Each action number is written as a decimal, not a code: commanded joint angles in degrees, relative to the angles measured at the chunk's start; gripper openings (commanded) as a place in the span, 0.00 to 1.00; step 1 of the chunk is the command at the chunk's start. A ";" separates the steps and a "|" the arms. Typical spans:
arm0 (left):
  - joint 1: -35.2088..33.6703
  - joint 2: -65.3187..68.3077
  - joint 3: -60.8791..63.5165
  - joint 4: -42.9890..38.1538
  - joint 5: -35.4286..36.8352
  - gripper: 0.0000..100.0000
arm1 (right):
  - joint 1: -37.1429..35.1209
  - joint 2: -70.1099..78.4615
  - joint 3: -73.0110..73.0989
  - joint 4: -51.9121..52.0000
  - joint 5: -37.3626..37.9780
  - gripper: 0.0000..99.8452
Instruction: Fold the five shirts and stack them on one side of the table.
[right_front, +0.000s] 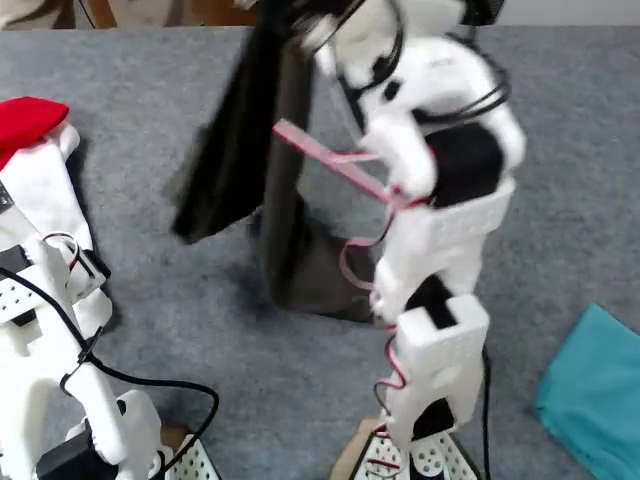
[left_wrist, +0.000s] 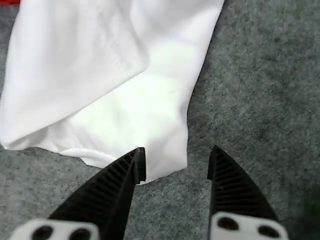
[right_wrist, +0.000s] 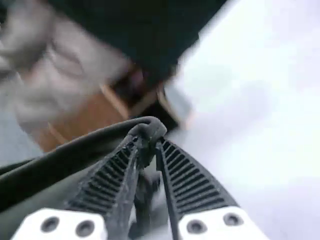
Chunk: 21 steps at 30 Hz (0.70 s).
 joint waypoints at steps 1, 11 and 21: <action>0.35 -1.80 -2.64 -0.62 0.53 0.21 | 9.98 2.24 -1.27 1.67 0.35 0.00; 5.10 -1.80 -2.64 -2.73 0.53 0.21 | 30.29 14.81 -1.19 11.16 0.44 0.00; 26.55 -1.27 -5.89 -3.08 5.27 0.21 | 47.87 26.07 -1.27 17.76 0.79 0.00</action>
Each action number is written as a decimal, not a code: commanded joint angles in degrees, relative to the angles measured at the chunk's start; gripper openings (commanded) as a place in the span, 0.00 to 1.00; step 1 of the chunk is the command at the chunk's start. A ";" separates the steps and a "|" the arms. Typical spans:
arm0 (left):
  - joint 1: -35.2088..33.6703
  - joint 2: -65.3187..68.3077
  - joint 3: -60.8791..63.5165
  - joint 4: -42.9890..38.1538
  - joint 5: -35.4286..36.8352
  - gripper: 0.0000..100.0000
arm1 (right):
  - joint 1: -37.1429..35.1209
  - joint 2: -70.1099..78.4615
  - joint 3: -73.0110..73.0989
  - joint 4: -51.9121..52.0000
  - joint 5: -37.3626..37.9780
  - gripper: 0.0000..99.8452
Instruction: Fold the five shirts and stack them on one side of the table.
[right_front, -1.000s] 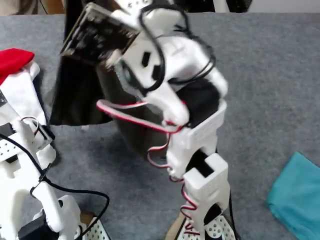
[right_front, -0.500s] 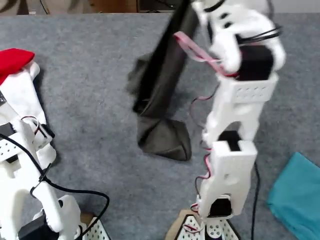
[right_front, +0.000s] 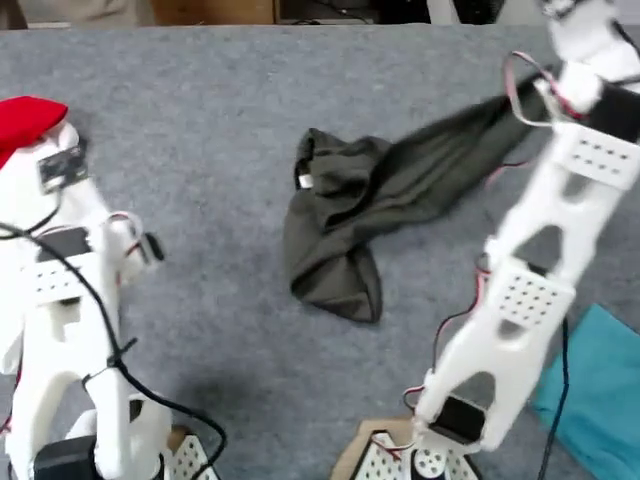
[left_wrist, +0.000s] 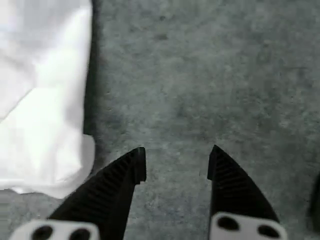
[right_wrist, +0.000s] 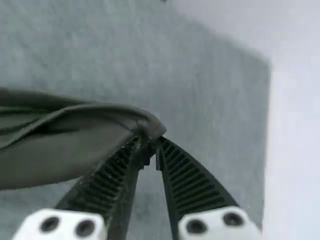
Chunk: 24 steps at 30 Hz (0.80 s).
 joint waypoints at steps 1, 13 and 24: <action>7.56 -1.27 -5.54 -0.79 2.81 0.21 | 7.87 2.07 -1.27 0.09 0.79 0.00; 30.86 2.07 -7.56 -13.36 9.41 0.21 | 24.40 14.37 -1.27 -3.43 3.34 0.01; 42.99 34.33 -31.21 -8.53 14.95 0.21 | 25.45 16.48 -1.27 -1.67 5.45 0.17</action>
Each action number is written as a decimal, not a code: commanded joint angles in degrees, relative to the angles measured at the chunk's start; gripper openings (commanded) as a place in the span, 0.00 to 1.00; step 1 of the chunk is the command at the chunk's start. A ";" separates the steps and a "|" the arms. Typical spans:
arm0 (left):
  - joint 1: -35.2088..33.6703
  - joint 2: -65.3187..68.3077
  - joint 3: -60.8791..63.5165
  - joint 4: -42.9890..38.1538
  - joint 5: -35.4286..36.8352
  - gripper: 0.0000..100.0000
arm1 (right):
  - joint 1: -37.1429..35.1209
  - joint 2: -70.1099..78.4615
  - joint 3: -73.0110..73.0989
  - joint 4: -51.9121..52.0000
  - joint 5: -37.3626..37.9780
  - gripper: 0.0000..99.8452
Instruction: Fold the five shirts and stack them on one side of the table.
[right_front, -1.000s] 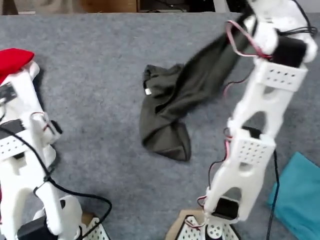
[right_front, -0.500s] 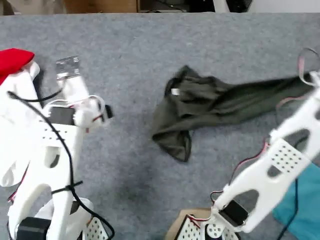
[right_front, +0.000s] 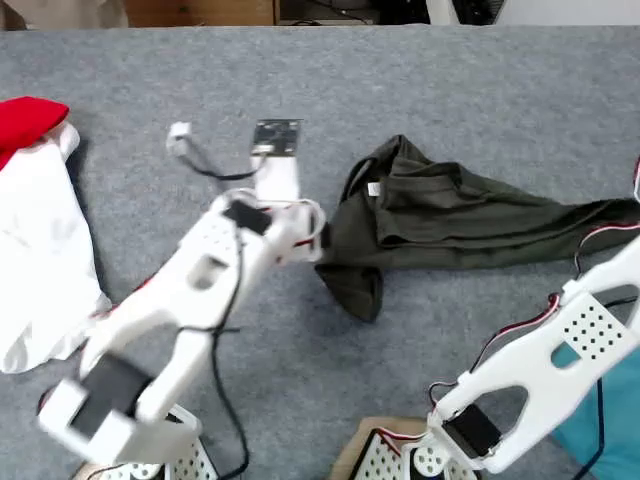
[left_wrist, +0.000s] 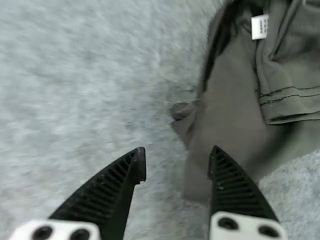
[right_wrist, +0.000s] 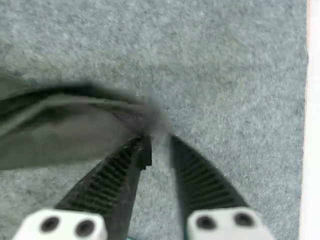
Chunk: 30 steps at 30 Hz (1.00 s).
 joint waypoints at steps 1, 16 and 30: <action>3.08 8.40 -13.89 5.63 2.20 0.21 | 1.80 -0.31 -1.27 0.09 1.32 0.19; 2.73 20.26 -33.32 19.43 1.93 0.02 | -6.37 -3.91 -4.53 11.96 4.84 0.21; -18.20 16.57 -67.43 41.67 -11.43 0.02 | -30.02 -6.99 -4.09 13.36 -6.95 0.21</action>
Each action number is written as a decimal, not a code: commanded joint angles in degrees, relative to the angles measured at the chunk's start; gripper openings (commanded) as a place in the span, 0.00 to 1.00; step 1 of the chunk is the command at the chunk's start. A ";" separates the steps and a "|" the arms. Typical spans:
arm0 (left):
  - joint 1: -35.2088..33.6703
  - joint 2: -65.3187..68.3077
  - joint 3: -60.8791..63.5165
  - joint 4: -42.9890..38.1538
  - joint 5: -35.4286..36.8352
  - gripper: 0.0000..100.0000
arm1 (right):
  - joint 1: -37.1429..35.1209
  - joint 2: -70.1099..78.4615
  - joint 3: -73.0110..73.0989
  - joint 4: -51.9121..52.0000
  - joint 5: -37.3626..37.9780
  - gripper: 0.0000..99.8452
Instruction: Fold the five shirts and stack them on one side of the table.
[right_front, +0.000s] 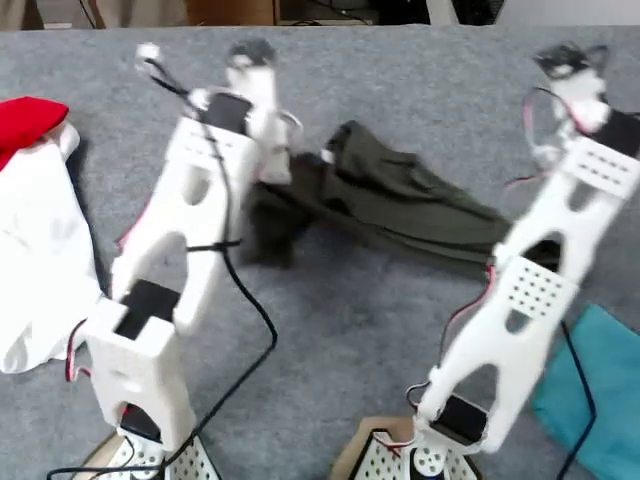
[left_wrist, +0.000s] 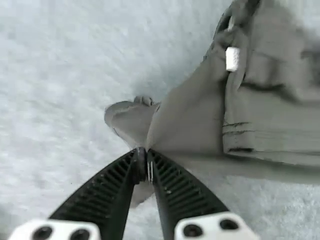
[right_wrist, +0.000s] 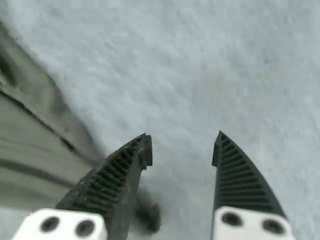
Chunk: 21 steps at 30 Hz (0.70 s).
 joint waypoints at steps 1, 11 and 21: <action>-5.45 -4.09 -14.42 5.01 -3.60 0.02 | -7.60 -5.05 -0.66 0.97 -3.96 0.21; -9.58 -3.65 -24.62 11.60 -8.44 0.02 | -32.48 -10.33 22.46 0.62 -15.21 0.21; -15.12 -4.09 -18.02 11.69 -8.44 0.02 | -47.16 -10.42 23.52 -0.18 -15.91 0.21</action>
